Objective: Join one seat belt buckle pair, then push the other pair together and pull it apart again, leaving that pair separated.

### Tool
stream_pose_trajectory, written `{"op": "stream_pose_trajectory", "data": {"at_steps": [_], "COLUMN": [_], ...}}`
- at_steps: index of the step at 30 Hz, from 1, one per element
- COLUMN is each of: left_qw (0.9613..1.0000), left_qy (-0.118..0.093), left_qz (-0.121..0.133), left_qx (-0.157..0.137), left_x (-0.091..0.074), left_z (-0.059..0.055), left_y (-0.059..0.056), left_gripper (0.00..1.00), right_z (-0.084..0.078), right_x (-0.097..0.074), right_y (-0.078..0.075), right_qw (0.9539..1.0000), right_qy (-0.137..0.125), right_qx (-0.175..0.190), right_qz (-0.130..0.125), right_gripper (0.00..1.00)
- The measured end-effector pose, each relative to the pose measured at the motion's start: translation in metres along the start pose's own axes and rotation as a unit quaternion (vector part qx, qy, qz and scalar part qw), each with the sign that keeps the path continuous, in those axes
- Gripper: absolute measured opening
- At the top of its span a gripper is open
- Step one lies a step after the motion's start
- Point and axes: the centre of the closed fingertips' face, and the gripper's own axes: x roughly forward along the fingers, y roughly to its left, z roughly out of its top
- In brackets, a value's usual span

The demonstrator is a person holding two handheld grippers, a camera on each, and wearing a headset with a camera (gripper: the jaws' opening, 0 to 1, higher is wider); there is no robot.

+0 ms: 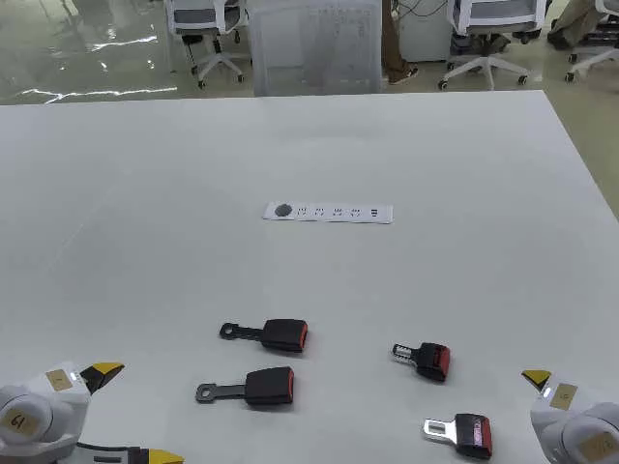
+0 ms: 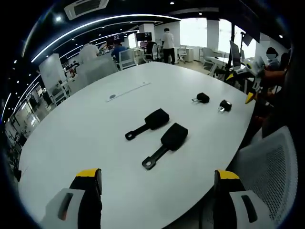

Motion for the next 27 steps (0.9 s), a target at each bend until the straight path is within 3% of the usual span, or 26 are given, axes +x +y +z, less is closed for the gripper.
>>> {"op": "stream_pose_trajectory", "data": {"at_steps": [10, 13, 17, 21, 24, 27], "left_qw": [0.9999, 0.9998, 0.9995, 0.9994, 0.9991, 0.9987], "left_qy": [-0.006, -0.007, 0.002, 0.009, 0.015, 0.020], "left_qz": [-0.005, -0.005, -0.004, -0.002, -0.005, -0.009], "left_qx": [0.015, 0.016, 0.030, 0.033, 0.039, 0.046], "left_x": [0.0001, 0.0018, 0.0022, 0.0019, 0.0018, 0.0021], "left_z": [0.0033, 0.0037, 0.0021, 0.0003, -0.0018, -0.0033], "left_y": [-0.0084, -0.0080, -0.0062, -0.0035, -0.0048, -0.0065], "left_gripper": [0.98, 0.98, 0.98, 0.98, 0.98, 0.99], "right_z": [-0.0006, 0.0017, -0.0006, 0.0007, 0.0044, 0.0074], "right_x": [-0.0005, -0.0034, -0.0047, -0.0072, -0.0071, -0.0082], "right_y": [-0.0022, -0.0013, -0.0005, -0.0024, 0.0016, 0.0003], "right_qw": [1.0000, 0.9997, 0.9993, 0.9994, 0.9999, 0.9998], "right_qy": [0.001, -0.009, -0.003, -0.005, -0.014, -0.015], "right_qx": [-0.008, -0.024, -0.037, -0.033, -0.001, -0.011], "right_qz": [-0.005, -0.006, -0.007, -0.009, 0.008, 0.001], "right_gripper": [0.95, 0.94, 0.94, 0.94, 0.94, 0.94]}}
